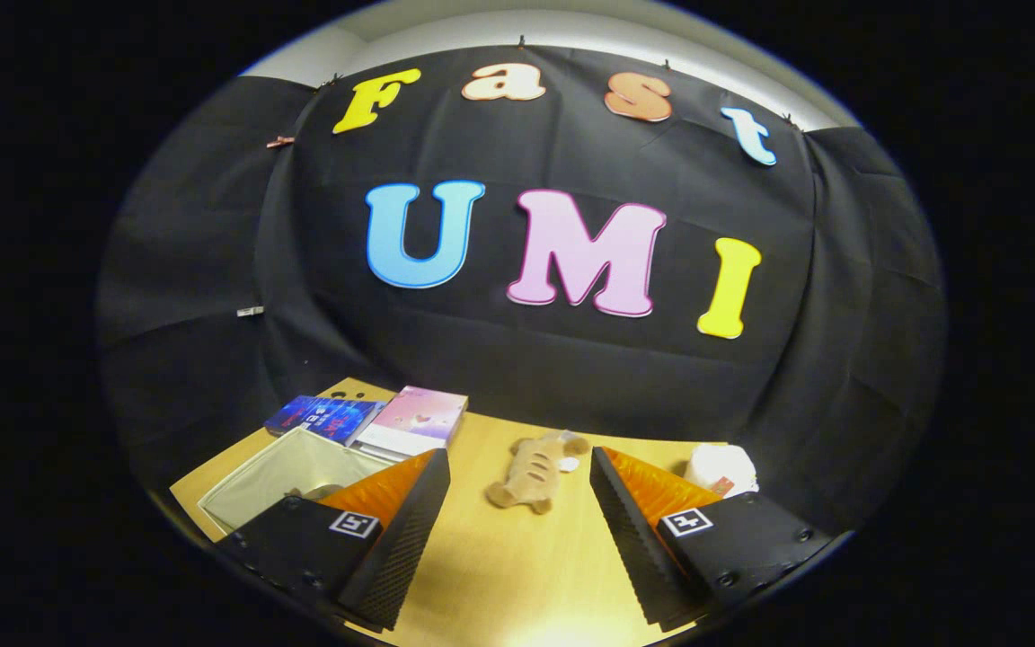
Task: Open the storage box then place both shoes into the box .Put the left shoe in first, then the right shoe, with the right side of both shoes facing outward in a uniform manner.
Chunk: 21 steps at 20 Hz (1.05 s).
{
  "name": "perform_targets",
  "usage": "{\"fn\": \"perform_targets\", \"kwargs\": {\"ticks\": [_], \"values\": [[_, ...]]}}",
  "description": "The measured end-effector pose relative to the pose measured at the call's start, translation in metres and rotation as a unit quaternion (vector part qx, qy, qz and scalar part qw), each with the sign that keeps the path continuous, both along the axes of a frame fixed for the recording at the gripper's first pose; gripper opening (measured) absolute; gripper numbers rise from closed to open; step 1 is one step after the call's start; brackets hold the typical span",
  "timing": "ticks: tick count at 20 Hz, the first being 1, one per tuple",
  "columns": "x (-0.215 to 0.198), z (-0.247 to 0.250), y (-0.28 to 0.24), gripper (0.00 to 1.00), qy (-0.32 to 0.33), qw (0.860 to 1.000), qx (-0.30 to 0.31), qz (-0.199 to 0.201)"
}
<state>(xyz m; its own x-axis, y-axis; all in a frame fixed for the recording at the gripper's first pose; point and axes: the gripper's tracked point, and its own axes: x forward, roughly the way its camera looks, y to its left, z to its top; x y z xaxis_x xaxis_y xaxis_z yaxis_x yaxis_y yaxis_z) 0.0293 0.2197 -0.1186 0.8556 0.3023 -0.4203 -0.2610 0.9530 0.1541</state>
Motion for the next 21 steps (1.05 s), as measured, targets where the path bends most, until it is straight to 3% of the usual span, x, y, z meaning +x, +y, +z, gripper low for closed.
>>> {"fn": "perform_targets", "kwargs": {"ticks": [4, 10, 21], "values": [[-0.005, 0.014, -0.047, 0.98, -0.035, 0.999, -0.023, -0.026], [-0.028, 0.008, -0.086, 0.98, -0.020, 0.998, -0.004, -0.065], [-0.039, 0.010, -0.099, 0.98, -0.028, 0.996, -0.007, -0.079]]}}
